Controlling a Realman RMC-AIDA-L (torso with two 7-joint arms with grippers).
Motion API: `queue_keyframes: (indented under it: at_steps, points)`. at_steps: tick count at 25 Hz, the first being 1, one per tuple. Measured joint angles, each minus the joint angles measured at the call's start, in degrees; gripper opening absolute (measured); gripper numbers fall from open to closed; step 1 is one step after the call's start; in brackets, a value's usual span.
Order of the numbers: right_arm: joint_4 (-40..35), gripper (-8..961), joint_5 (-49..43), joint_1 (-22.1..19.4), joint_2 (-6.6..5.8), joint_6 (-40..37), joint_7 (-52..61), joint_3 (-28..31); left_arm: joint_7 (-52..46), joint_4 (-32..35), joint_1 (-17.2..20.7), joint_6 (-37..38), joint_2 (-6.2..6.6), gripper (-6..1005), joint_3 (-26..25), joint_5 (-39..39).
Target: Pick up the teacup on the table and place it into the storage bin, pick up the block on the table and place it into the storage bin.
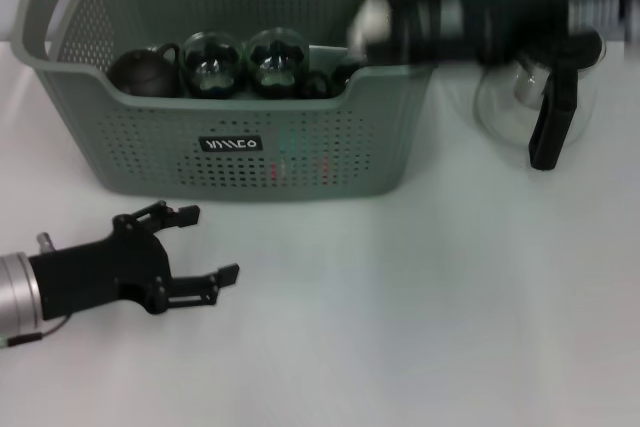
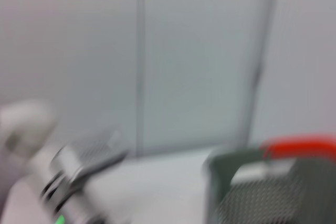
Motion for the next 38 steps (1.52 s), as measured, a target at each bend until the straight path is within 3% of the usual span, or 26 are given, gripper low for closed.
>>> queue_keyframes:
  at_steps: [3,7,9,13,18,22,24,25,26,27,31,33,38]
  points:
    - [8.96,495,-2.9,8.38,-1.06,4.56,-0.45,4.62,0.01,-0.1,-0.59,-0.04,-0.01,951,0.06,0.0]
    - [24.72,501,-9.85,16.69,-3.57,13.79,-2.84,4.82,-0.12,-0.17,-1.1,0.3,-0.08,951,0.17,-0.29]
    - [29.92,504,-13.39,18.46,-3.85,18.84,-4.2,4.7,-0.33,-0.22,-1.19,0.42,-0.09,951,0.18,-0.38]
    - [32.76,511,-16.4,18.71,-3.25,23.63,-6.9,3.8,-0.66,-0.24,-1.21,1.35,-0.17,951,-0.13,-0.56]
    - [29.31,519,-14.81,15.76,-2.52,22.37,-9.06,2.92,-2.15,-0.24,-1.31,2.36,-0.04,951,-0.17,-0.63]
    - [21.82,685,-7.95,10.61,-1.74,17.3,-11.9,3.26,-2.87,-0.24,-1.39,4.69,0.01,951,-0.31,-1.19]
    - [18.39,768,-2.23,6.92,-1.52,12.27,-14.78,3.32,-2.95,-0.25,-1.4,7.59,0.13,951,-0.93,-1.88]
    - [16.84,827,2.5,3.08,-1.27,7.26,-18.6,3.3,-2.95,-0.24,-1.42,9.48,0.25,951,-1.47,-2.16]
    - [16.84,885,2.5,3.08,-1.27,7.26,-18.6,3.3,-2.89,-0.29,-1.46,11.18,0.36,951,-1.89,-2.26]
    - [16.76,944,5.6,0.43,-1.05,3.84,-22.34,3.29,-2.75,-0.38,-1.53,12.92,0.45,951,-2.24,-2.31]
    - [22.02,942,10.15,-7.56,0.47,-3.14,-37.59,3.05,-2.46,-0.9,-1.7,15.19,0.6,951,-2.24,-2.0]
    - [27.99,942,11.17,-10.46,0.63,-3.75,-45.01,2.81,-2.44,-1.28,-1.79,15.16,0.6,951,-1.96,-1.71]
    - [43.43,943,8.82,-11.73,-0.05,-2.65,-58.25,3.13,-2.36,-2.68,-2.65,14.45,0.62,951,-1.77,-0.17]
